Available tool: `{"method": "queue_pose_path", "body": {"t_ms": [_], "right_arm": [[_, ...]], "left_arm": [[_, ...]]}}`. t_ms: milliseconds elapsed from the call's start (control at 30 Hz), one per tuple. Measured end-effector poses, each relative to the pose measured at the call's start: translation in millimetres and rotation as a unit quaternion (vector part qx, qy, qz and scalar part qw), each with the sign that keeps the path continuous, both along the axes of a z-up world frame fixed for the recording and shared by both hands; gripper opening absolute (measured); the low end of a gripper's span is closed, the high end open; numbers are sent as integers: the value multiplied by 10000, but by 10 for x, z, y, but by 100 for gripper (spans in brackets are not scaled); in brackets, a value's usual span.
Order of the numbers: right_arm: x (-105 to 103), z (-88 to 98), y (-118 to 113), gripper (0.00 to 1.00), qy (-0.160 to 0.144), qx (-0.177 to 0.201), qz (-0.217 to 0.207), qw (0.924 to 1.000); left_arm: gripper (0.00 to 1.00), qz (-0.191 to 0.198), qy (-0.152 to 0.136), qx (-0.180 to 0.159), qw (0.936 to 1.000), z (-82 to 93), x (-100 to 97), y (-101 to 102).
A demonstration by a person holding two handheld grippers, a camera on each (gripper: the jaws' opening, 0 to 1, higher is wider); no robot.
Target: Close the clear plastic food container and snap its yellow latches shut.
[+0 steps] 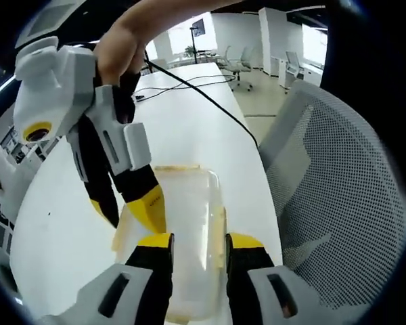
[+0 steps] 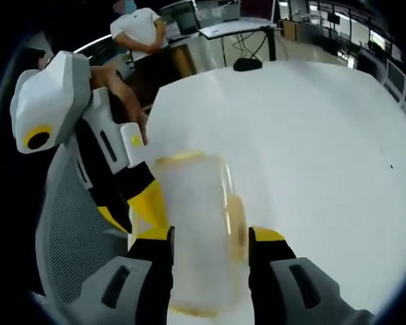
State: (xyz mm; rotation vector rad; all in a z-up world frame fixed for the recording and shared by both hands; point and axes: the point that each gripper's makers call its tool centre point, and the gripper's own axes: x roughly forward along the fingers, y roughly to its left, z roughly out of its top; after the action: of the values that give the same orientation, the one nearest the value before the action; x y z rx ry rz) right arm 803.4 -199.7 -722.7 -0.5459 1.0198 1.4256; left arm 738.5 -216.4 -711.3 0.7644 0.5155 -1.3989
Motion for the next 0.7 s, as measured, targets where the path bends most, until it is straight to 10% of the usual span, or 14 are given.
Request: {"method": "queue_pose_path", "body": {"t_ms": [700], "right_arm": [[-34, -42, 19, 39, 329, -286, 231, 9988]], "left_arm": [[23, -98, -159, 21, 9998, -32, 8, -34]]}}
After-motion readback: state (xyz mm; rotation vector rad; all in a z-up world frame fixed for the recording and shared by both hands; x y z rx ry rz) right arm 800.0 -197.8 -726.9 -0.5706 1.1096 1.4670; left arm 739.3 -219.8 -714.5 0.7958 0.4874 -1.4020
